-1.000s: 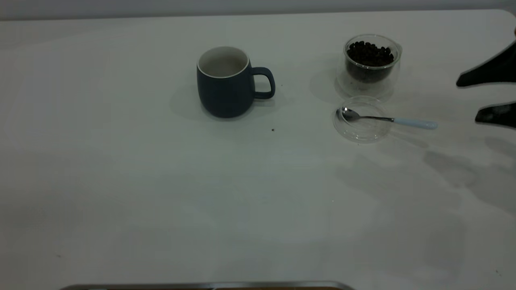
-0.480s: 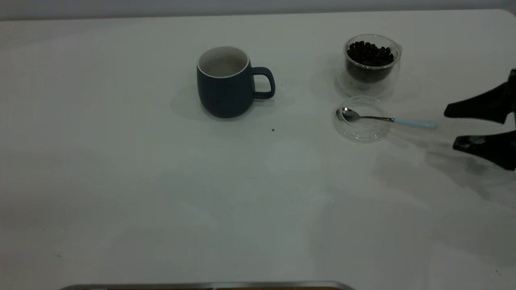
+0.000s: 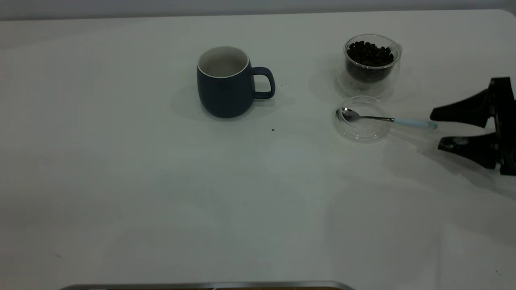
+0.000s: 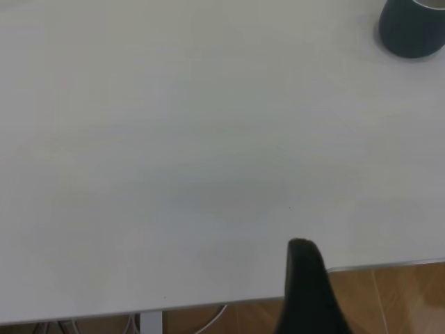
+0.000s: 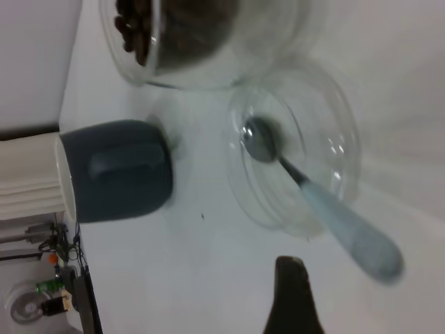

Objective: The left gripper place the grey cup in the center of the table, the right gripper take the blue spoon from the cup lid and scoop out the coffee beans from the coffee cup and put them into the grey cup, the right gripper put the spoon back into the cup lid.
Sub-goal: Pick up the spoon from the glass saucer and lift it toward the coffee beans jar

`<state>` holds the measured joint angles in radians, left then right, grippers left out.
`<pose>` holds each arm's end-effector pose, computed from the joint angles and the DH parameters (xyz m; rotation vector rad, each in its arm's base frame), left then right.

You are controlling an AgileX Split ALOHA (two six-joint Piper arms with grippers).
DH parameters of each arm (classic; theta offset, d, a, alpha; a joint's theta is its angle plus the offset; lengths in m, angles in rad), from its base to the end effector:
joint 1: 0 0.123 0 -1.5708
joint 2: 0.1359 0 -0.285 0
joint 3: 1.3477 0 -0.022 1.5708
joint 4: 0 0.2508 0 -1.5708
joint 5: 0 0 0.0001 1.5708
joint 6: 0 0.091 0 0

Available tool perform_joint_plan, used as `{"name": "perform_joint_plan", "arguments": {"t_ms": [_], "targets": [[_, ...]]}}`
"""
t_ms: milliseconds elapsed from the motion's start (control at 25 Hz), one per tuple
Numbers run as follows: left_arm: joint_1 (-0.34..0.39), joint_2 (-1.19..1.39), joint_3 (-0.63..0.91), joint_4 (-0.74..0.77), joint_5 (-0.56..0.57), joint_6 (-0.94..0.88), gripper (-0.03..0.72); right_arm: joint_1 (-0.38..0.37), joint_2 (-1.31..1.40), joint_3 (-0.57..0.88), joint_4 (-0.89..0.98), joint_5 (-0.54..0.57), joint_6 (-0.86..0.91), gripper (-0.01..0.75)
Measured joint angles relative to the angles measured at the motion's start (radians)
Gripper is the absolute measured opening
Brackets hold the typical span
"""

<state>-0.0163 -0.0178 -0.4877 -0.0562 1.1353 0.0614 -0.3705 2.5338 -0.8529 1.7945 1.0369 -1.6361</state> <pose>-0.0096 -0.0045 0.2680 0.0874 2.1105 -0.0411 0.2947 -0.0325 -0.0453 0.6683 2.4071 1.3495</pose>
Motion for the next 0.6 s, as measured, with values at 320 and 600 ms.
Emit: {"name": "perform_joint_plan", "arguments": {"t_ms": [320,600], "targets": [[0.000,0.000,0.000,0.000,0.000,0.000,0.545,0.092,0.006,-0.086,0.000,-0.023,0.079,0.592],[0.000,0.000,0.000,0.000,0.000,0.000,0.545,0.133,0.008,-0.088,0.000,-0.062,0.118,0.585]]}}
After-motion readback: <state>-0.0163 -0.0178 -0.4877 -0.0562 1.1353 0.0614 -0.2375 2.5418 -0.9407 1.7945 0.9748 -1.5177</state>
